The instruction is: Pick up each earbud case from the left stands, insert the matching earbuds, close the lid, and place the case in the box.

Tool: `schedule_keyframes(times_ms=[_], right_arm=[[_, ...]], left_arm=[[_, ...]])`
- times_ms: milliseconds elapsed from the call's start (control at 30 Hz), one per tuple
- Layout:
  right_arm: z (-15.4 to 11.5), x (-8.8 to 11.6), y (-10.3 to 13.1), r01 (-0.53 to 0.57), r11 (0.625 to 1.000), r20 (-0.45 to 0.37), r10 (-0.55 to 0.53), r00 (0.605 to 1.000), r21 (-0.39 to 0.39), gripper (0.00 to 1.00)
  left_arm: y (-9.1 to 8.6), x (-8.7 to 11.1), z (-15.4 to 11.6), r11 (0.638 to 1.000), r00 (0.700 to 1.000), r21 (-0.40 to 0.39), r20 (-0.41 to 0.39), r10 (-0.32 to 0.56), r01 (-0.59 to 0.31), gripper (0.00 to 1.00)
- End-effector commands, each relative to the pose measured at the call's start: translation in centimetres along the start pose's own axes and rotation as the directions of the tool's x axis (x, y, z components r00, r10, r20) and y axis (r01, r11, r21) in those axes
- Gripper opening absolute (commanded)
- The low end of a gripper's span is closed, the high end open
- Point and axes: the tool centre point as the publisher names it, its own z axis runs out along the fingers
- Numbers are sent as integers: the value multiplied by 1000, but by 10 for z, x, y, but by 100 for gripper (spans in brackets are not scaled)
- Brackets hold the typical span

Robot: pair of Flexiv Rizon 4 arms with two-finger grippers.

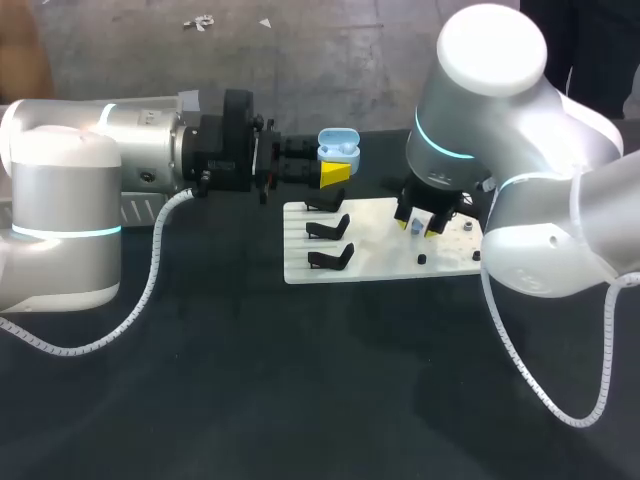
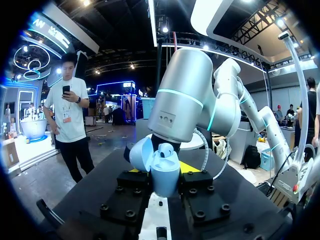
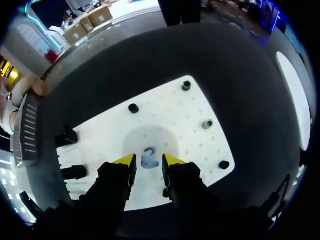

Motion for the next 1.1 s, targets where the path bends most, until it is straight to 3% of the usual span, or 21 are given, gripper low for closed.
schedule_keyframes(times_ms=[33,133,233,600,900,1100], right_arm=[[1,-1,2,0,1000,0,0,1000,5,28],[1,-1,3,1,1000,-1,-1,1000,6,21],[1,-1,3,2,1000,-1,-2,1000,8,0],[-9,-3,2,-1,1000,4,1,1000,10,0],[-33,2,-3,1,1000,2,-1,1000,-3,0],[-55,14,-6,25,999,-41,-26,999,-25,0]], left_arm=[[-1,1,0,1000,1000,-3,5,4,-4,0],[-1,1,0,1000,1000,-3,5,4,-4,0],[-1,1,0,1000,1000,-3,5,4,-4,0],[-1,1,0,1000,1000,-3,5,4,-4,0],[-1,1,0,1000,1000,-3,5,4,-4,0],[-1,1,0,1000,1000,-3,5,4,-4,0]])
